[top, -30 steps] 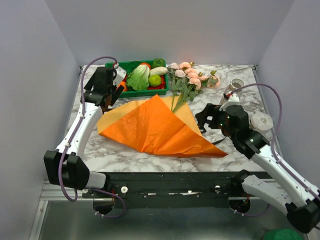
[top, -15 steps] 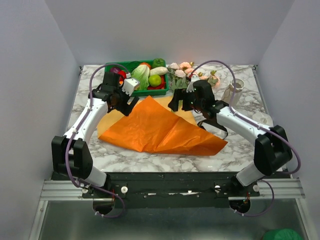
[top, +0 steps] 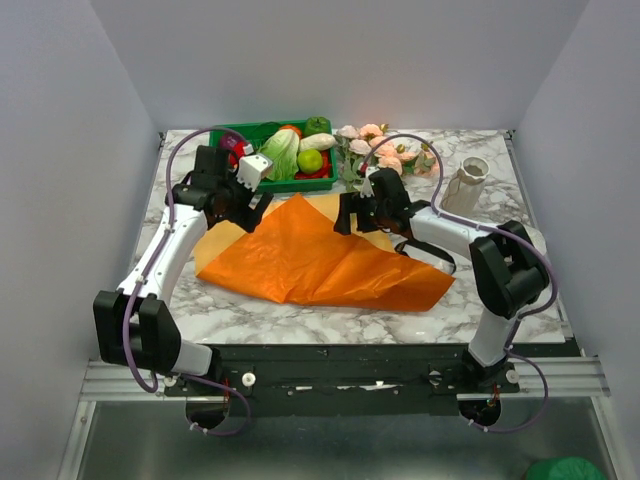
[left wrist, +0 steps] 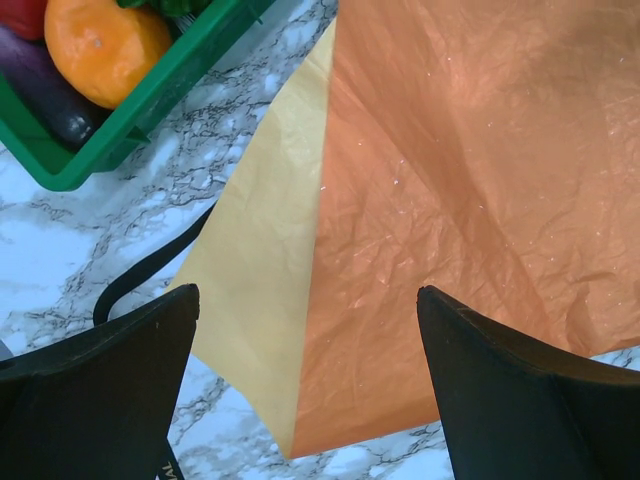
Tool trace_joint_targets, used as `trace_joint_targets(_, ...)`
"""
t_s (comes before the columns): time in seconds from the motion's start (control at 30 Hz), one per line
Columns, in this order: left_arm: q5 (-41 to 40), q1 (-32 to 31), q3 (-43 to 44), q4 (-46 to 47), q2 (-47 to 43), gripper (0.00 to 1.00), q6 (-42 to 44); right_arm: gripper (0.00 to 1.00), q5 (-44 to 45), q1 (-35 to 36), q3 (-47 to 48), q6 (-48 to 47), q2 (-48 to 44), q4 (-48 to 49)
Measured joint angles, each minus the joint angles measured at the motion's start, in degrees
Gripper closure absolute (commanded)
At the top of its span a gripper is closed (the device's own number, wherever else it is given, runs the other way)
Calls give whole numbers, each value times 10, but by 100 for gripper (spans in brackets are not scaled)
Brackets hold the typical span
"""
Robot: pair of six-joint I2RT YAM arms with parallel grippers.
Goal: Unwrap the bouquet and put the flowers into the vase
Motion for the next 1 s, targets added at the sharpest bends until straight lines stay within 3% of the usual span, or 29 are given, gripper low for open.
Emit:
trace_joint_targets(0.5,4,11,-2,21,-13,1,-24,18,-97,0,-30,24,19,19)
trace_joint_targets(0.7,4,11,-2,26,-17,1,-31,28,-111,0,-59,36,12,18)
trace_joint_targets(0.8,4,11,-2,27,-18,1,-35,38,-112,0,-74,39,-11,18)
trace_joint_targets(0.93,3,11,-1,27,-18,1,-40,62,-113,1,-77,37,-58,19)
trace_joint_targets(1.0,3,11,3,27,-18,1,-41,69,-114,1,-77,36,-83,21)
